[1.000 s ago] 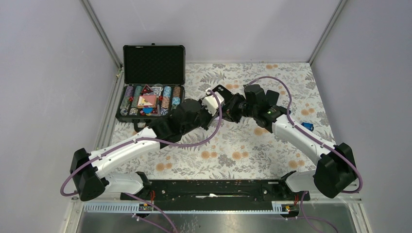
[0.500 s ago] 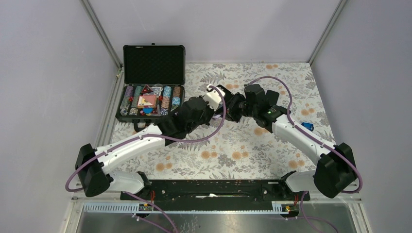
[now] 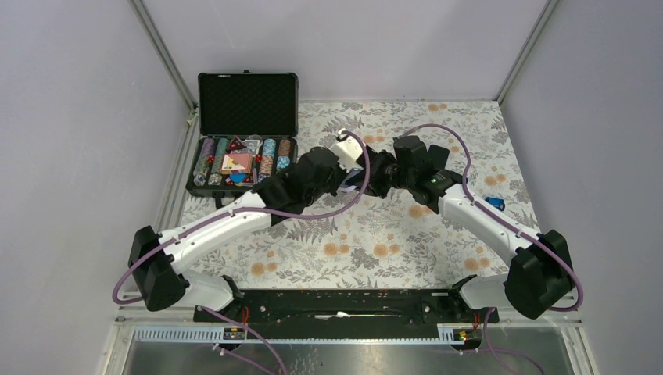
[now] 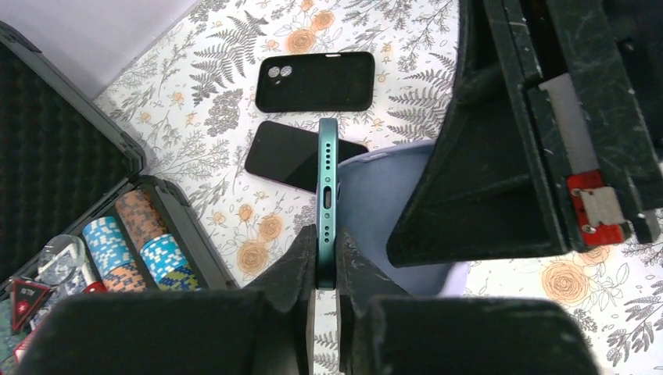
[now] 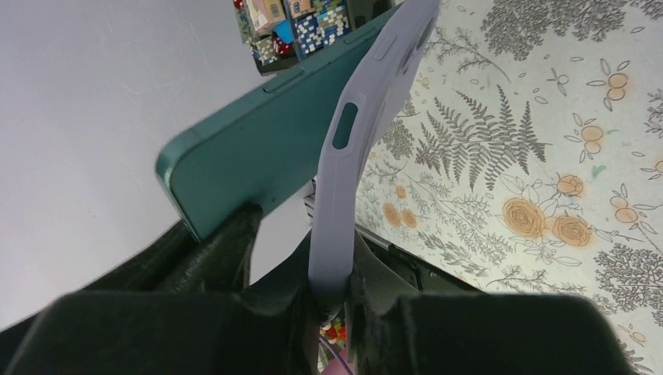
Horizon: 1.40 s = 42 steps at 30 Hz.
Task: Take the phone out of the phone case
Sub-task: Remove the phone case from the phone, then place the phone case at the center of the board.
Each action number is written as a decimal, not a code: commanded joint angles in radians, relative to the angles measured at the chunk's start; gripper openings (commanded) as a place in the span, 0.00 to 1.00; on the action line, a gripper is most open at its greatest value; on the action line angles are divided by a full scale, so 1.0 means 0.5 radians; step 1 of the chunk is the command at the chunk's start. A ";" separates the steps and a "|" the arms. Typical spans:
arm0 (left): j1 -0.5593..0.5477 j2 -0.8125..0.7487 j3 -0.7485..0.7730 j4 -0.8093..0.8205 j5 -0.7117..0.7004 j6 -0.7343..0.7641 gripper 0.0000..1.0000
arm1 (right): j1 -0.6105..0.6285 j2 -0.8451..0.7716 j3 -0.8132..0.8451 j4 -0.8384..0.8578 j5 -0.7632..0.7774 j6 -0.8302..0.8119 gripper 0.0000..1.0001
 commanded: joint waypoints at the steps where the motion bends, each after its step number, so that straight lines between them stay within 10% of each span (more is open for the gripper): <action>1: 0.147 -0.043 0.238 -0.049 0.146 0.039 0.00 | 0.019 -0.064 0.061 0.250 -0.265 -0.073 0.00; 18: 0.467 -0.565 0.172 -0.124 -0.104 0.540 0.00 | 0.010 0.079 0.057 0.216 -0.117 -0.099 0.00; 42: 0.549 -1.101 -0.361 -0.252 0.256 0.174 0.00 | 0.277 0.929 0.209 0.362 0.107 0.022 0.07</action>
